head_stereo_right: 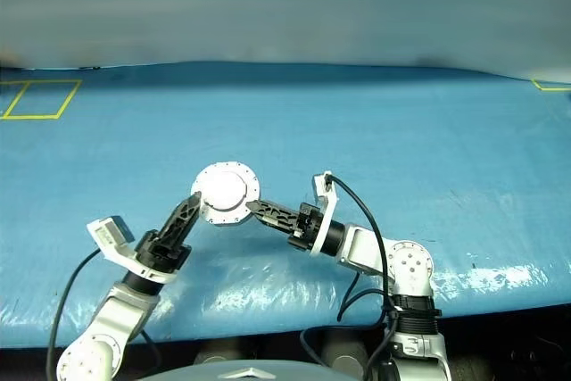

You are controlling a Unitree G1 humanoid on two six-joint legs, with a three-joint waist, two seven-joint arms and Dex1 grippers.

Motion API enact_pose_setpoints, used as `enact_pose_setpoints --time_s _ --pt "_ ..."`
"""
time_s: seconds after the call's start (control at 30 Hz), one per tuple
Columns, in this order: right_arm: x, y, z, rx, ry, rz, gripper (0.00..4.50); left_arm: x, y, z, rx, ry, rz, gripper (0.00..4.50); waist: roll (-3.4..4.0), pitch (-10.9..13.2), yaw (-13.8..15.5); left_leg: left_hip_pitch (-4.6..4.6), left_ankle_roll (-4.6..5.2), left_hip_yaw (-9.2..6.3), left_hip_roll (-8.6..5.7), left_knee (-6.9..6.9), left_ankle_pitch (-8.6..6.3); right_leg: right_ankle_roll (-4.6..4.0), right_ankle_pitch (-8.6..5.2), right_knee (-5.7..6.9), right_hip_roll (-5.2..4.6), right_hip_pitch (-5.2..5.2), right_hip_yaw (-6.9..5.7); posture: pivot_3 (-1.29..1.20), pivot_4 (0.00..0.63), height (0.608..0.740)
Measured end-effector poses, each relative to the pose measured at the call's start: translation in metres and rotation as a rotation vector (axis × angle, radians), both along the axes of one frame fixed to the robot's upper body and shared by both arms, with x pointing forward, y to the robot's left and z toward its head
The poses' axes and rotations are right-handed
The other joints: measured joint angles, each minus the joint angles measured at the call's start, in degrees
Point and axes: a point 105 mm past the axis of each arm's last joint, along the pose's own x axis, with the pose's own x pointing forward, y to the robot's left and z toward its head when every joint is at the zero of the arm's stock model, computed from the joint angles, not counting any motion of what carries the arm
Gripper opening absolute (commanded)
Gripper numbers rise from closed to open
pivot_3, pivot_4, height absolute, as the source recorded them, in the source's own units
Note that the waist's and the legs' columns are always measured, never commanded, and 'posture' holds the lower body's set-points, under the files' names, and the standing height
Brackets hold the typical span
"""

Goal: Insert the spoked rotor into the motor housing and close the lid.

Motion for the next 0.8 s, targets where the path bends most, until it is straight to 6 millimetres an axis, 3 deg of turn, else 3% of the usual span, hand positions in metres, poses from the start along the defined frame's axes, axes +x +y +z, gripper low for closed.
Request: enact_pose_setpoints --time_s 0.23,0.43,0.63,0.7,0.8 --pt "-0.004 0.000 -0.002 -0.032 0.012 0.031 1.19 0.003 -0.017 -0.006 -0.083 0.020 -0.028 4.24 -0.01 0.0 -0.1 0.00 0.01 -0.04 0.06 0.00 0.00 -0.09 -0.05 0.06 0.10 -0.02 -0.03 0.00 0.150 0.740" --pt "-0.003 0.000 0.004 -0.020 0.001 0.041 1.19 0.015 -0.028 0.005 -0.136 -0.015 -0.047 4.24 -0.03 0.0 0.0 -0.01 0.01 -0.05 0.04 0.06 0.00 -0.02 -0.01 0.03 0.10 0.02 0.02 0.00 0.150 0.740" --pt "-0.003 0.001 0.000 -0.048 0.007 0.038 1.19 0.014 -0.036 -0.002 -0.141 0.032 -0.080 4.24 -0.03 0.0 0.0 -0.02 0.01 -0.05 0.04 0.04 0.00 -0.02 -0.01 0.04 0.12 0.00 0.01 0.00 0.150 0.740" --pt "-0.004 0.001 -0.001 -0.051 0.012 0.039 1.19 0.013 -0.037 -0.003 -0.133 0.042 -0.090 3.87 -0.03 0.0 0.0 -0.01 0.01 -0.06 0.05 0.05 0.00 -0.02 -0.01 0.05 0.12 0.00 0.01 0.00 0.150 0.740" --pt "-0.004 0.001 -0.002 -0.051 0.018 0.032 1.19 0.014 -0.037 -0.009 -0.092 0.082 -0.087 3.87 -0.03 0.0 0.0 -0.01 0.01 -0.06 0.05 0.07 0.00 -0.02 -0.01 0.05 0.12 0.01 0.02 0.00 0.150 0.740"
